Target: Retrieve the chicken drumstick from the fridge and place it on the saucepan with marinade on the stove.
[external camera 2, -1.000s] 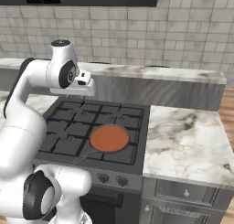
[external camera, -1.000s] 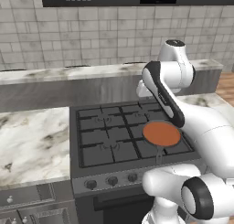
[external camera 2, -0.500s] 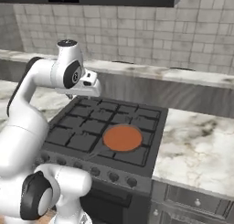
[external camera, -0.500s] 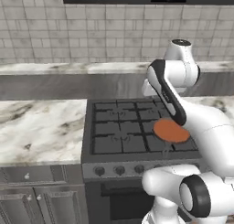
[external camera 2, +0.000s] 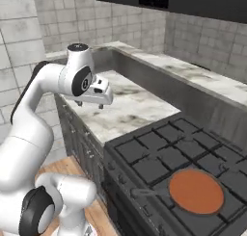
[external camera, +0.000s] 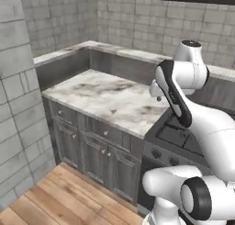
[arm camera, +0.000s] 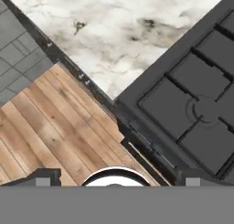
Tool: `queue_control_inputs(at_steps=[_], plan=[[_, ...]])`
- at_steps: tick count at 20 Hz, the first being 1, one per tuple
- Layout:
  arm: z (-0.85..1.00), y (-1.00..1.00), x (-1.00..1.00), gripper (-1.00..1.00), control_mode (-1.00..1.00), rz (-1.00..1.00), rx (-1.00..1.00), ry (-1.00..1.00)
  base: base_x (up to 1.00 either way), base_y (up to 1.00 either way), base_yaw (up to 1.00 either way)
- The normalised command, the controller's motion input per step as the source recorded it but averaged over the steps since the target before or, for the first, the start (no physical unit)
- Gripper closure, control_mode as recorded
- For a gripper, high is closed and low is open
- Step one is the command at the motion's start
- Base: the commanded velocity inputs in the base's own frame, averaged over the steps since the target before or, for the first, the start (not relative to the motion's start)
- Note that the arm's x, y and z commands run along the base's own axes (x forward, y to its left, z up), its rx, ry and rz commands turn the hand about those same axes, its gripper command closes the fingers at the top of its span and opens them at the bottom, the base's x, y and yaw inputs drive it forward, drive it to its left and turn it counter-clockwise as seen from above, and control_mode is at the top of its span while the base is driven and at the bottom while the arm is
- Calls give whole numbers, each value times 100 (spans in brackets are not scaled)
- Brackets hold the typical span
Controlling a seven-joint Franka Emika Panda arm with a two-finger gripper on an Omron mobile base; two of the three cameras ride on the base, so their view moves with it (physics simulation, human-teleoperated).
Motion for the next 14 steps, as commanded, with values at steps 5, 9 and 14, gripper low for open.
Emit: queue_control_inputs(at_steps=[5,9,14], plan=[[0,0,0,-100,100,0,0,0,-16,0,100],[0,0,0,-100,100,0,0,0,-17,0,100],[0,0,0,-100,100,0,0,0,-15,0,100]])
